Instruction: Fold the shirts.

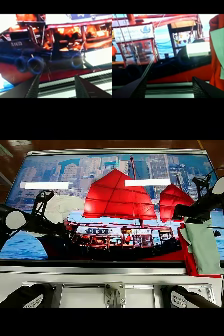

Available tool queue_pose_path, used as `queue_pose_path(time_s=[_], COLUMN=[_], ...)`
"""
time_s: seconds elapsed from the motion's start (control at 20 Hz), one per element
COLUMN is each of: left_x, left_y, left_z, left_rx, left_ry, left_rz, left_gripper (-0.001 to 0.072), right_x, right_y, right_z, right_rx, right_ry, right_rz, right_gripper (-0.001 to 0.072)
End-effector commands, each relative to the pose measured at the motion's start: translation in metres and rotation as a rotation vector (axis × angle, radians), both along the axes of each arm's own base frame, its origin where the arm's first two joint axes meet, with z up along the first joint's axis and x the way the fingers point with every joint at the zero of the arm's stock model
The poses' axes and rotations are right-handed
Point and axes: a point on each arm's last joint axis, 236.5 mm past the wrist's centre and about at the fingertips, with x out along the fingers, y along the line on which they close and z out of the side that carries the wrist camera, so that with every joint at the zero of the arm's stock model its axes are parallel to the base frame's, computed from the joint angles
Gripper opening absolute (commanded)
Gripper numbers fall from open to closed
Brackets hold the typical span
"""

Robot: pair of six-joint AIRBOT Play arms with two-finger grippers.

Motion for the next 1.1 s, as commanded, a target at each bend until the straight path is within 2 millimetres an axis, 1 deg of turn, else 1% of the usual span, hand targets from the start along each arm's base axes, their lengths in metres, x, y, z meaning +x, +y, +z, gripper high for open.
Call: queue_pose_path(time_s=[0.0,0.55,0.65,0.7,0.8,0.9,1.0,1.05], left_x=[0.000,0.000,0.001,0.007,0.028,0.041,0.036,0.037], left_y=[0.000,0.000,0.000,-0.003,-0.011,-0.024,-0.033,-0.035], left_z=[0.000,0.000,0.000,0.001,0.006,0.008,0.003,0.003], left_rx=[0.000,0.000,-0.002,-0.011,-0.048,-0.101,-0.138,-0.149], left_ry=[-0.001,-0.001,-0.004,-0.031,-0.110,-0.145,-0.107,-0.106], left_rz=[0.000,0.000,0.001,0.002,0.008,0.015,0.017,0.020], left_gripper=[0.0497,0.0496,0.0497,0.0496,0.0496,0.0497,0.0496,0.0496], right_x=[0.000,0.000,0.016,0.023,0.031,0.032,0.033,0.035], right_y=[0.000,0.000,-0.001,-0.002,-0.003,0.001,0.001,0.000], right_z=[0.000,0.000,0.002,0.004,0.006,0.006,0.006,0.007], right_rx=[0.000,0.000,-0.006,-0.010,-0.010,0.005,0.003,0.002], right_ry=[0.000,0.000,-0.066,-0.096,-0.134,-0.136,-0.140,-0.149], right_rz=[0.001,0.000,-0.006,-0.009,-0.014,-0.011,-0.008,-0.006], right_gripper=[0.0681,0.0681,0.0681,0.0681,0.0681,0.0681,0.0681,0.0681])
